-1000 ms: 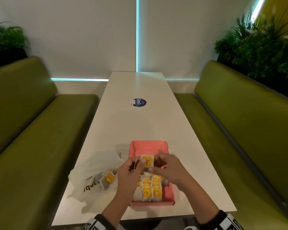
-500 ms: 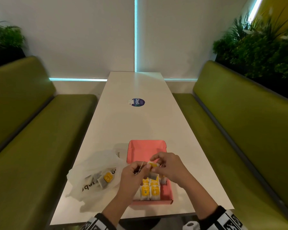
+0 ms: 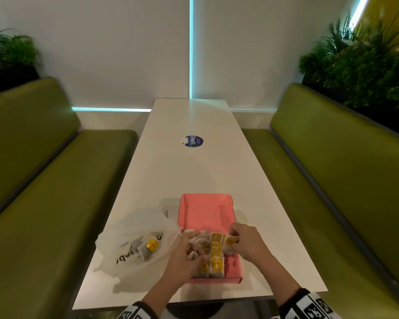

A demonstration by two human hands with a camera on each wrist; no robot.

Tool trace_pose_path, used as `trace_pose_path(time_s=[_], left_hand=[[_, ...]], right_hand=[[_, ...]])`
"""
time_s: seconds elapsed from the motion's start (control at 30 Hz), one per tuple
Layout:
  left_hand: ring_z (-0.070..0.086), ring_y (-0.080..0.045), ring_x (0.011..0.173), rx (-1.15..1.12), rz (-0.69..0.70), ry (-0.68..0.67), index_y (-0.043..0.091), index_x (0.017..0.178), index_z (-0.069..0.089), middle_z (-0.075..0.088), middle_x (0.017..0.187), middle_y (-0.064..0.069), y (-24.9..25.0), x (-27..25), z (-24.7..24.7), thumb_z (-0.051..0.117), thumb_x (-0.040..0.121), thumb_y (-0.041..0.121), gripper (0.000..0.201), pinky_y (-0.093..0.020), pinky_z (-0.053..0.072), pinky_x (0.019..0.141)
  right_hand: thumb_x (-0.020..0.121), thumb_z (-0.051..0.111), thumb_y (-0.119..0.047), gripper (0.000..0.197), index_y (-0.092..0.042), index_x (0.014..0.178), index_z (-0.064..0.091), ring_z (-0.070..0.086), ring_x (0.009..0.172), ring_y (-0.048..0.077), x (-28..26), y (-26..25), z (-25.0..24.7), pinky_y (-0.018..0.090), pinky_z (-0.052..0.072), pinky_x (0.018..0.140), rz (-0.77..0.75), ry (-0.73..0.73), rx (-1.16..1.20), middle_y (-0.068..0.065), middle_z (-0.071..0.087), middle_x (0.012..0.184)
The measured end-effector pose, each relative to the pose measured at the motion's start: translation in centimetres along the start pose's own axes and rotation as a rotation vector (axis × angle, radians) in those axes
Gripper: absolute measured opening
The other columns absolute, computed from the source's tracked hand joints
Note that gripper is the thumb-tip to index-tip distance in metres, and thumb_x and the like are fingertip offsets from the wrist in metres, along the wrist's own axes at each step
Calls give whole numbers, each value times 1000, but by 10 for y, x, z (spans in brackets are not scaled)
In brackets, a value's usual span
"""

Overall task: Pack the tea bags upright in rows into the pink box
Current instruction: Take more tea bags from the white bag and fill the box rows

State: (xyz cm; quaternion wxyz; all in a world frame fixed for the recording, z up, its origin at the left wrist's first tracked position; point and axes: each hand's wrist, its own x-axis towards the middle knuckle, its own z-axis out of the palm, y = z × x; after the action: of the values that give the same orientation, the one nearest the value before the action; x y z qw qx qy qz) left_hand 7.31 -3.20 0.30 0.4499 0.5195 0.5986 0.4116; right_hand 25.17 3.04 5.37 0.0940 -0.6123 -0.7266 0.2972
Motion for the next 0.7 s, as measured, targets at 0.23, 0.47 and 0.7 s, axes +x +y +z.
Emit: trace_pose_path(time_s=[0.23, 0.47, 0.7], left_hand=[[57, -6, 100, 95, 54, -9, 43, 112, 46, 55, 112, 2, -9, 1, -1, 73, 73, 19, 53, -19, 48, 83], [50, -6, 114, 204, 68, -60, 36, 133, 31, 43, 127, 10, -17, 0, 2, 74, 65, 26, 80, -11, 40, 92], [47, -7, 117, 271, 104, -69, 29, 138, 22, 40, 123, 18, -13, -3, 3, 73, 68, 12, 89, -14, 39, 95]], right_hand=[[91, 41, -6, 23, -14, 99, 62, 62, 95, 23, -3, -6, 19, 30, 46, 76, -37, 47, -470, 6, 63, 104], [94, 35, -4, 24, -16, 94, 56, 60, 99, 27, -5, -7, 34, 33, 41, 83, -118, 78, -666, 8, 64, 106], [94, 34, -7, 27, -24, 101, 54, 59, 101, 25, -1, -1, 41, 32, 37, 85, -79, 68, -563, 4, 66, 106]])
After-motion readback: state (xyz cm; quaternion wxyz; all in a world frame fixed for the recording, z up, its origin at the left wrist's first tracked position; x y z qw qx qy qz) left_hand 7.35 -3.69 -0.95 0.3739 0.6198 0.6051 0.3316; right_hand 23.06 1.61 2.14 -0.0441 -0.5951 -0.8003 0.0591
